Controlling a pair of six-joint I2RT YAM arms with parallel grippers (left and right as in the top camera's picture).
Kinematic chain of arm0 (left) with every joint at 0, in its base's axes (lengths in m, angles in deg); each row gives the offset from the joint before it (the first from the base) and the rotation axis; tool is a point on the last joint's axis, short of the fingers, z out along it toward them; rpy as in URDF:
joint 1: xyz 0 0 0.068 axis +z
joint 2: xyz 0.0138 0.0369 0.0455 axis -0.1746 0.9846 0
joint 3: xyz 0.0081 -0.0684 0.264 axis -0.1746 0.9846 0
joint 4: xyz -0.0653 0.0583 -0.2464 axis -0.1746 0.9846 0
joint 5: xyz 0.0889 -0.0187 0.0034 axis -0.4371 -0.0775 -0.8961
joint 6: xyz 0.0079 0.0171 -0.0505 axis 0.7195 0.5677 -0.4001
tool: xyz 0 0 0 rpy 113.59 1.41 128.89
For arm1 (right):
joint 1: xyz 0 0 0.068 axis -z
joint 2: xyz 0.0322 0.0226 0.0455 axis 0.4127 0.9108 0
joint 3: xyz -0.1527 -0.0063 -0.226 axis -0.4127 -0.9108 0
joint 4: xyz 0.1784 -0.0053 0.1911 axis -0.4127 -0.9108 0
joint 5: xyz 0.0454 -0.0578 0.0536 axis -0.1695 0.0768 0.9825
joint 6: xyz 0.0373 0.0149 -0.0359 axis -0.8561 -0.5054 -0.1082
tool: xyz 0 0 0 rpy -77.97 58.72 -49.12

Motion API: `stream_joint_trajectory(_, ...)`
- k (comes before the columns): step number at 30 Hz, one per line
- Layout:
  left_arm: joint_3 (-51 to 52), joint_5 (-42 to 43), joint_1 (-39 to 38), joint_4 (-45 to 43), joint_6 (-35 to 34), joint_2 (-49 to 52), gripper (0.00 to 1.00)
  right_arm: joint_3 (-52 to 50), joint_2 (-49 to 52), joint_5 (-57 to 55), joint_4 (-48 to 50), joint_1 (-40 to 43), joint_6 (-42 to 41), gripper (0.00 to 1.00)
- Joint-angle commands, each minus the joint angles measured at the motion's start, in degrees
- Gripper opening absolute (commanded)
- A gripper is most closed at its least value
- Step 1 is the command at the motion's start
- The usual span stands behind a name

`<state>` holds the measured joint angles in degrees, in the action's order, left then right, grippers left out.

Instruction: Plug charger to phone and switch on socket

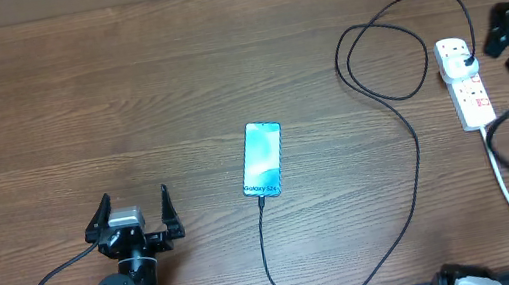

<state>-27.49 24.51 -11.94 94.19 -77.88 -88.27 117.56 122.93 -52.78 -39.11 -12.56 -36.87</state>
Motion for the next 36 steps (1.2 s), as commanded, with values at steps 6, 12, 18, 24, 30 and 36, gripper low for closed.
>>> stream_joint_trajectory(6,0.2,-0.7,0.0,-0.1,0.3,-0.5,1.0,-4.8,-6.4,0.1,0.1,-8.9,0.4,1.0)
stream_joint_trajectory(12,0.2,-0.7,0.0,-0.1,0.3,-0.5,1.0,-15.2,-12.6,0.1,0.1,-10.2,0.4,1.0)
stream_joint_trajectory(18,0.2,-0.7,0.0,-0.1,0.3,-0.5,1.0,-26.3,-19.0,0.1,0.1,-10.2,0.4,1.0)
stream_joint_trajectory(24,0.2,-0.7,0.0,-0.1,0.3,-0.5,1.0,-36.9,-24.8,0.1,0.1,-10.2,0.4,1.0)
stream_joint_trajectory(30,0.2,-0.7,0.0,-0.1,0.3,-0.5,1.0,-44.7,-29.5,0.1,0.1,-10.2,0.4,1.0)
stream_joint_trajectory(36,0.2,-0.7,0.0,-0.1,0.3,-0.5,0.99,-49.4,-32.6,0.1,0.1,-10.2,0.4,1.0)
